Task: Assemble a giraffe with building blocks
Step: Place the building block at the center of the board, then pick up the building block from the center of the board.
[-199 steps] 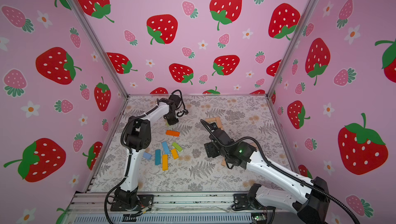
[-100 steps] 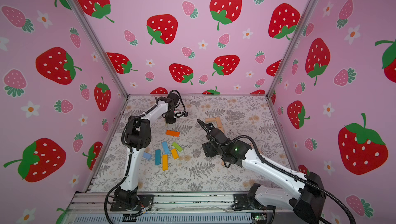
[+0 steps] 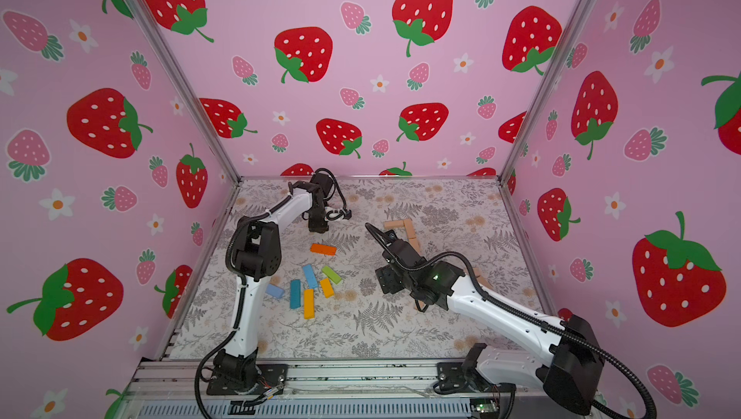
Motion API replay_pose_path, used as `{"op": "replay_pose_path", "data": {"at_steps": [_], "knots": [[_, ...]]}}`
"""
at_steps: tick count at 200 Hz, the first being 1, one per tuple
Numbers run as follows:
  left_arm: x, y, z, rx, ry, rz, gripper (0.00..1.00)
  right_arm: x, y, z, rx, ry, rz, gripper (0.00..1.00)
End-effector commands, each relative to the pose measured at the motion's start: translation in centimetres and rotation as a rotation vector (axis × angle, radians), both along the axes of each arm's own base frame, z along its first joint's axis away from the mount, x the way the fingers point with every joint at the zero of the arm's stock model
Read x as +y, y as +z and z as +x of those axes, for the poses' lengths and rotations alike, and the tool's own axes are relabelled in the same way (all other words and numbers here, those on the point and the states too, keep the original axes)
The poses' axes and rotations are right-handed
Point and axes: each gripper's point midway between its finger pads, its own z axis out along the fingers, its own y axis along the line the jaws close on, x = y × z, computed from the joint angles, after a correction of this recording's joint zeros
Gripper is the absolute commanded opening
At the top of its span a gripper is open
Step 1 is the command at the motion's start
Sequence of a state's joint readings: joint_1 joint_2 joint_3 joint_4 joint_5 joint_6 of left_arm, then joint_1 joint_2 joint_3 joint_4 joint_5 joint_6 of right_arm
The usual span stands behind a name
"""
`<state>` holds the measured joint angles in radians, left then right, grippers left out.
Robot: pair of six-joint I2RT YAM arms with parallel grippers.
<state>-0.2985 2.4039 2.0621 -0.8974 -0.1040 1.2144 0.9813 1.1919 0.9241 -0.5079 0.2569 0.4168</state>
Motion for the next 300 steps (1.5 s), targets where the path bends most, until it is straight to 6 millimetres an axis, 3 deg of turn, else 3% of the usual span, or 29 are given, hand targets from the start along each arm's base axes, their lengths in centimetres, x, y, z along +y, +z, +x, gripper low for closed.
{"op": "replay_pose_path", "data": {"at_steps": [1,9,42,60,90,133,166,196,235,284,300], "knots": [[-0.3,-0.5,-1.2,0.043,-0.049,-0.009,0.95,0.4,0.4,0.4,-0.011,0.004,0.012,0.83],[-0.4,-0.2,-1.1,0.032,-0.05,-0.017,1.0,0.5,0.4,0.5,-0.01,0.005,0.011,0.83],[-1.5,3.6,-0.4,-0.066,-0.059,-0.084,0.99,0.7,0.7,0.7,-0.018,0.008,0.015,0.83],[-2.2,7.0,0.0,-0.156,-0.055,-0.128,0.99,0.9,1.2,0.8,-0.028,0.009,0.018,0.83],[-2.6,14.4,-0.5,-0.331,-0.012,-0.215,0.99,1.0,2.5,1.2,-0.061,0.016,0.006,0.83],[-2.1,22.9,-5.7,-0.509,0.088,-0.317,0.99,2.9,4.2,2.1,-0.121,0.077,-0.062,0.85],[1.4,28.8,-10.4,-0.668,0.327,-0.437,1.0,5.4,4.8,3.2,-0.149,0.165,-0.156,0.85],[4.7,35.0,-16.9,-0.805,0.578,-0.692,0.99,7.8,4.9,3.9,-0.185,0.301,-0.253,0.85],[8.1,35.9,-24.2,-0.802,0.833,-0.911,0.99,10.3,4.7,4.6,-0.222,0.442,-0.324,0.86],[10.7,31.8,-28.5,-0.717,1.154,-1.047,0.98,13.4,0.5,6.3,-0.09,0.589,-0.4,0.84],[10.1,29.8,-29.1,-0.613,1.241,-1.093,0.93,14.1,-0.6,7.4,-0.044,0.593,-0.394,0.84]]}}
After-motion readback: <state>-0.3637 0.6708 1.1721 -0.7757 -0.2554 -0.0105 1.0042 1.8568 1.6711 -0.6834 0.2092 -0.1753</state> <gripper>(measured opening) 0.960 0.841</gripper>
